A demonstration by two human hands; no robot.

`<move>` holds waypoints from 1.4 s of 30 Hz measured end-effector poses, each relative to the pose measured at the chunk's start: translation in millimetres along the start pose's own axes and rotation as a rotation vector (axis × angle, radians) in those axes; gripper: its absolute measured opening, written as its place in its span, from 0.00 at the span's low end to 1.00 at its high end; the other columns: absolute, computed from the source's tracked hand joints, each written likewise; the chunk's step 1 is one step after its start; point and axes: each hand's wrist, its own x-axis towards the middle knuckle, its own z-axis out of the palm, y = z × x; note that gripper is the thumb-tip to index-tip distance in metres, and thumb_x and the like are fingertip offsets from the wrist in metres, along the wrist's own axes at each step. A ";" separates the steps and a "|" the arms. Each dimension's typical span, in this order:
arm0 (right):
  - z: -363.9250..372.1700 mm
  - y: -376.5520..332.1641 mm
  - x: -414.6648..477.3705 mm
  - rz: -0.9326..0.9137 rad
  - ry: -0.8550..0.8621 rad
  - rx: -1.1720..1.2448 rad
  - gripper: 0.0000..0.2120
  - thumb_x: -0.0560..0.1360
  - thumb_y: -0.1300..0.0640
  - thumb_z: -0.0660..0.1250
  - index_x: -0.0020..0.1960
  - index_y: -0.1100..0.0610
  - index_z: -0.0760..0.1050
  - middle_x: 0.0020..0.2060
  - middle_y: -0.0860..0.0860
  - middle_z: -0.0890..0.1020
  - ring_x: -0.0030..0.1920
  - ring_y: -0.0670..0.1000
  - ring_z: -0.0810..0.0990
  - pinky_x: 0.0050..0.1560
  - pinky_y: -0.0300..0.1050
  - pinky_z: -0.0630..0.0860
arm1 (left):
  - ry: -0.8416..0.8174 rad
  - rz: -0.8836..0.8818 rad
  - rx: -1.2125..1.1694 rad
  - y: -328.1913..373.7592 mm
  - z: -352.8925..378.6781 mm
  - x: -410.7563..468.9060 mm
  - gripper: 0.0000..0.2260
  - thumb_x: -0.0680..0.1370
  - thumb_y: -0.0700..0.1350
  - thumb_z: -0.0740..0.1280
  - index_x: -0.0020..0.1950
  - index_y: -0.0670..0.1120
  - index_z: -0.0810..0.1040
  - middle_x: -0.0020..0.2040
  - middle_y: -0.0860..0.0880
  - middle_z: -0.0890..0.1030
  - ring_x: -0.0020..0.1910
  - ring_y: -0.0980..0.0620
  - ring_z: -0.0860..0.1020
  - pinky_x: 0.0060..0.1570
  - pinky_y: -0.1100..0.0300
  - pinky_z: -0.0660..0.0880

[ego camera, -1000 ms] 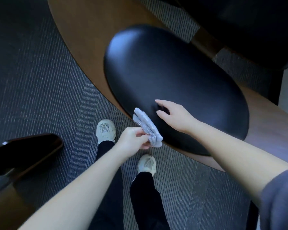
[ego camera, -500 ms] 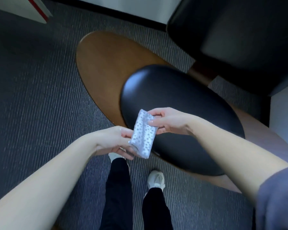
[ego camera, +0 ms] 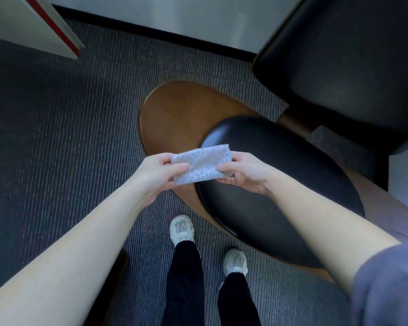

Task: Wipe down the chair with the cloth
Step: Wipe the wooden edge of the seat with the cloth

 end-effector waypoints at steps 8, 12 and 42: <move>3.5 -20.5 12.0 0.012 -0.146 0.313 0.19 0.78 0.67 0.59 0.69 0.66 0.68 0.61 0.63 0.79 0.58 0.57 0.80 0.60 0.50 0.78 | 0.105 0.153 0.117 24.7 1.0 15.9 0.05 0.77 0.43 0.71 0.50 0.43 0.82 0.39 0.49 0.83 0.38 0.54 0.81 0.43 0.58 0.79; -0.1 -28.0 24.4 0.003 -0.182 0.336 0.19 0.79 0.68 0.59 0.70 0.67 0.68 0.62 0.63 0.78 0.59 0.57 0.80 0.61 0.48 0.78 | 0.205 0.283 0.110 33.9 -2.3 22.1 0.04 0.75 0.39 0.72 0.49 0.46 0.81 0.41 0.52 0.83 0.40 0.59 0.81 0.40 0.65 0.76; -120.2 -47.5 168.4 -0.001 0.605 -1.281 0.25 0.81 0.58 0.55 0.77 0.60 0.55 0.76 0.57 0.61 0.73 0.60 0.64 0.72 0.57 0.58 | 0.942 0.468 0.682 39.3 -21.4 116.3 0.13 0.84 0.48 0.56 0.61 0.43 0.74 0.47 0.44 0.81 0.44 0.41 0.77 0.45 0.52 0.66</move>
